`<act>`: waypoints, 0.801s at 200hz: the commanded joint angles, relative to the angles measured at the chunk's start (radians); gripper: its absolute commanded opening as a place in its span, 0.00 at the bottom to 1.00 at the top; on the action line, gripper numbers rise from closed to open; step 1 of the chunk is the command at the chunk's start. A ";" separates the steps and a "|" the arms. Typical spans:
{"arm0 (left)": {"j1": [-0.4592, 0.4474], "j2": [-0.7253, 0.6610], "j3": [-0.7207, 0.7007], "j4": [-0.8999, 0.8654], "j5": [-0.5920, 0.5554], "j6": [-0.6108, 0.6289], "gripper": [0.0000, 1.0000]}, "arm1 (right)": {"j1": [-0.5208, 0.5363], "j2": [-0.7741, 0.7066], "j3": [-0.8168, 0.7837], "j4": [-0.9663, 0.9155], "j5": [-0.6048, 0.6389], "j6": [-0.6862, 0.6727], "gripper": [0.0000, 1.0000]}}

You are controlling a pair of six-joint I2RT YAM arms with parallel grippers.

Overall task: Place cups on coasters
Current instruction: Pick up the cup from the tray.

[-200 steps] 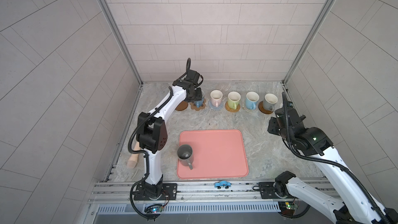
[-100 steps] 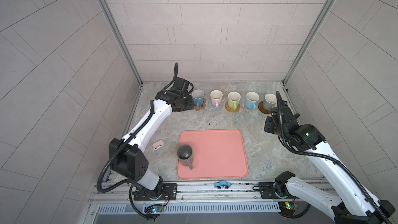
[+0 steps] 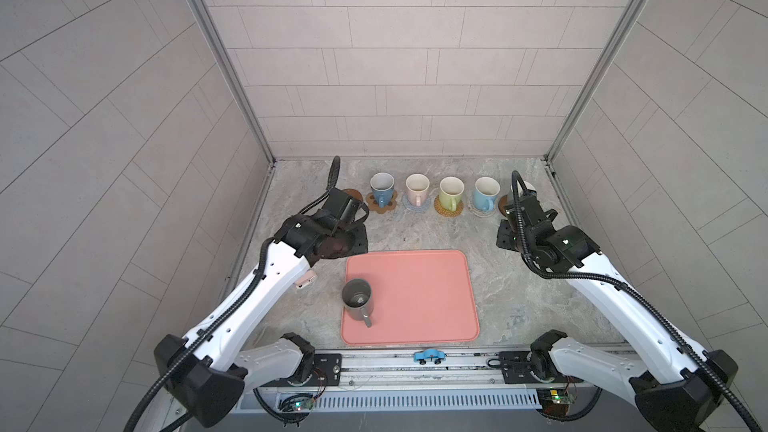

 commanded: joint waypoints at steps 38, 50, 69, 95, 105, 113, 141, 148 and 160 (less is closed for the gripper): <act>-0.070 -0.162 -0.059 -0.259 -0.038 -0.167 0.50 | 0.004 0.135 0.050 0.042 -0.026 -0.002 0.51; -0.089 -0.178 -0.063 -0.296 -0.026 -0.192 0.50 | 0.005 0.163 0.071 0.041 -0.035 -0.005 0.50; -0.129 -0.207 -0.085 -0.334 0.011 -0.248 0.51 | 0.005 0.205 0.104 0.041 -0.060 -0.035 0.50; -0.205 -0.248 -0.148 -0.341 0.055 -0.340 0.51 | 0.005 0.251 0.128 0.052 -0.079 -0.048 0.50; -0.240 -0.251 -0.172 -0.331 0.062 -0.365 0.52 | 0.005 0.262 0.134 0.056 -0.085 -0.052 0.50; -0.266 -0.249 -0.190 -0.317 0.074 -0.381 0.53 | 0.007 0.269 0.136 0.058 -0.088 -0.055 0.50; -0.331 -0.216 -0.217 -0.265 0.084 -0.415 0.56 | 0.007 0.277 0.138 0.057 -0.091 -0.065 0.50; -0.337 -0.204 -0.220 -0.256 0.086 -0.414 0.56 | 0.007 0.275 0.137 0.057 -0.090 -0.065 0.50; -0.339 -0.185 -0.229 -0.243 0.099 -0.408 0.57 | 0.006 0.276 0.134 0.061 -0.091 -0.065 0.50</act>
